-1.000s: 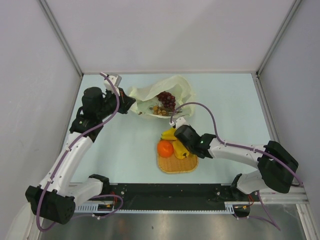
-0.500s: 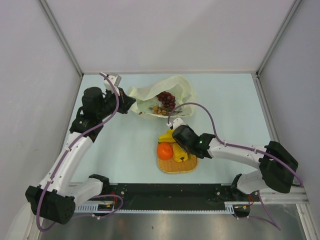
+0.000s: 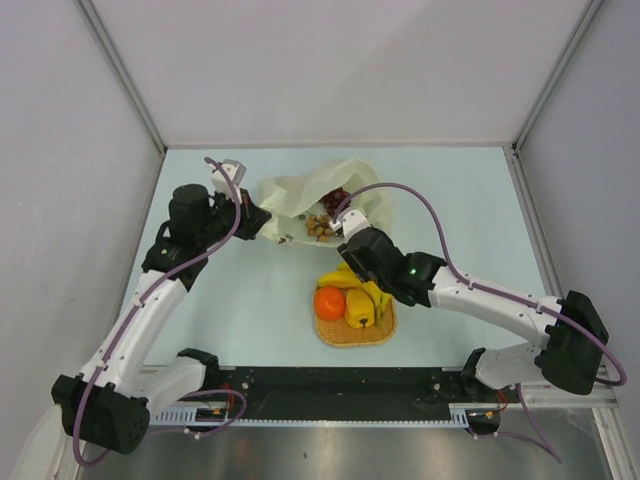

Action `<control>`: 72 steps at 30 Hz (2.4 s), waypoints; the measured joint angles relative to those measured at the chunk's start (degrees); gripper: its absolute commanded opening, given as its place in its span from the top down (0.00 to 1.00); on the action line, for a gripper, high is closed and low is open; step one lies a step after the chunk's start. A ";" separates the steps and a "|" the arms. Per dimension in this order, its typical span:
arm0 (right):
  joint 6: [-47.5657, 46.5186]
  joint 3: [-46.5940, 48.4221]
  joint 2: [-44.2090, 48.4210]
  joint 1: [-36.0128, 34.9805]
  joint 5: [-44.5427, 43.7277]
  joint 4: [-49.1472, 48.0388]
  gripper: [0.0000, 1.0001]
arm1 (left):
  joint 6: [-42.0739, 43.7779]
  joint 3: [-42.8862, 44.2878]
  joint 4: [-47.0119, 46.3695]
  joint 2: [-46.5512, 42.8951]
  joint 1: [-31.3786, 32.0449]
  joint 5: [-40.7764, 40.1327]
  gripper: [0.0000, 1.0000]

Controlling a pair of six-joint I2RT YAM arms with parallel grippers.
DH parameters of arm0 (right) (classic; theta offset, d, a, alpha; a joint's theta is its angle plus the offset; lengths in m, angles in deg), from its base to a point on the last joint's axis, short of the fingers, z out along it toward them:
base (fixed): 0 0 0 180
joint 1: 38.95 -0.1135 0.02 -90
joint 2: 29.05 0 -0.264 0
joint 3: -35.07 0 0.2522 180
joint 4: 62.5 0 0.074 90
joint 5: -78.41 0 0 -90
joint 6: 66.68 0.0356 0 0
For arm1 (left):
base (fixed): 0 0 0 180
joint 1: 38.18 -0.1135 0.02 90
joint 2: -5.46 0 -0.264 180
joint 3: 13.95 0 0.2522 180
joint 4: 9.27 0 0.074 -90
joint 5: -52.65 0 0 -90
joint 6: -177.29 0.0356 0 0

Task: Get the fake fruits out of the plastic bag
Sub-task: Place the fake fruit on the plate, then adjust the plastic bag at the center of the board, then take out the fake fruit from the plastic bag.

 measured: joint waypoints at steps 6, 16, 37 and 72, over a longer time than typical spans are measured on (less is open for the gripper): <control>-4.72 3.43 -1.07 0.33 1.64 -2.29 0.69 | 0.07 -0.20 0.83 -3.10 0.00 -0.24 1.00; -8.24 12.92 -15.34 9.14 8.57 -17.59 0.87 | 3.26 -0.50 4.50 -3.74 0.00 -1.44 1.00; -0.79 12.37 -27.34 42.29 2.93 -26.21 0.93 | 19.52 12.48 4.33 13.86 8.90 2.43 1.00; -0.50 43.23 -53.96 29.22 28.57 -20.31 0.00 | 6.86 15.28 4.68 18.95 6.99 -13.97 1.00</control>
